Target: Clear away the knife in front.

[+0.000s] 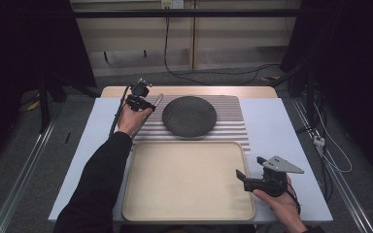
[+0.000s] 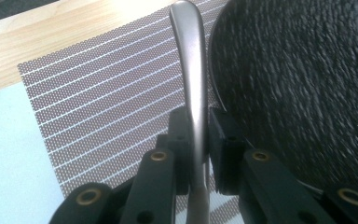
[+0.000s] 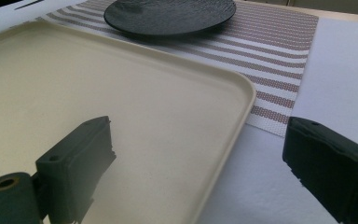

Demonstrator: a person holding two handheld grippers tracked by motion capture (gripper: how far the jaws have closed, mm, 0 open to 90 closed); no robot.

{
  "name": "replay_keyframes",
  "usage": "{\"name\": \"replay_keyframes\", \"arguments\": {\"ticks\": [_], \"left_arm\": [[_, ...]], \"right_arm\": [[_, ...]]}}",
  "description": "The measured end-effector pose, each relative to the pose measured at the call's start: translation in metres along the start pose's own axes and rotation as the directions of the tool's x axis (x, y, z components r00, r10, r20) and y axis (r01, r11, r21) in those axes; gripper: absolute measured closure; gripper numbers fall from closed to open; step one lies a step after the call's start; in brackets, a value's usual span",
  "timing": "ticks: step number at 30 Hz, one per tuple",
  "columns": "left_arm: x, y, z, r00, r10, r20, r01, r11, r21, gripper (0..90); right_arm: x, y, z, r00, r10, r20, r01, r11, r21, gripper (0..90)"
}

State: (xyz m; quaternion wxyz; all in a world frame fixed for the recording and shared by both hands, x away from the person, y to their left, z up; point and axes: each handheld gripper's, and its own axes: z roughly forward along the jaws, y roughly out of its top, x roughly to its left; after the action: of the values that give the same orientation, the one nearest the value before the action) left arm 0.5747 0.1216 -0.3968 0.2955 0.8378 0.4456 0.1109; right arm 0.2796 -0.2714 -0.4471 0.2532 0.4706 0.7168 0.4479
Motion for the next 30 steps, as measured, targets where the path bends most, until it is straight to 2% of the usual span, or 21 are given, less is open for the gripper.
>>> {"name": "replay_keyframes", "arguments": {"ticks": [4, 17, 22, 30], "left_arm": [[-0.005, -0.005, -0.004, 1.0, 0.007, -0.006, -0.007, 1.0, -0.006, 79.8], [-0.018, -0.018, -0.02, 0.9994, 0.028, 0.02, -0.027, 0.9991, -0.034, 79.8], [-0.025, -0.021, -0.028, 0.9981, 0.059, 0.019, -0.059, 0.9979, -0.025, 79.9], [-0.035, -0.028, -0.038, 0.9968, 0.067, 0.043, -0.066, 0.9975, -0.025, 79.9]], "right_arm": [[0.0, 0.0, 0.0, 1.0, 0.0, 0.001, 0.0, 1.0, 0.001, 8.2], [0.001, 0.0, 0.0, 1.0, -0.005, 0.002, 0.005, 1.0, 0.002, 8.2], [0.001, 0.0, 0.001, 1.0, -0.005, 0.002, 0.005, 1.0, 0.005, 8.2], [0.001, 0.0, 0.001, 1.0, -0.007, 0.001, 0.007, 1.0, 0.006, 8.2]]}}
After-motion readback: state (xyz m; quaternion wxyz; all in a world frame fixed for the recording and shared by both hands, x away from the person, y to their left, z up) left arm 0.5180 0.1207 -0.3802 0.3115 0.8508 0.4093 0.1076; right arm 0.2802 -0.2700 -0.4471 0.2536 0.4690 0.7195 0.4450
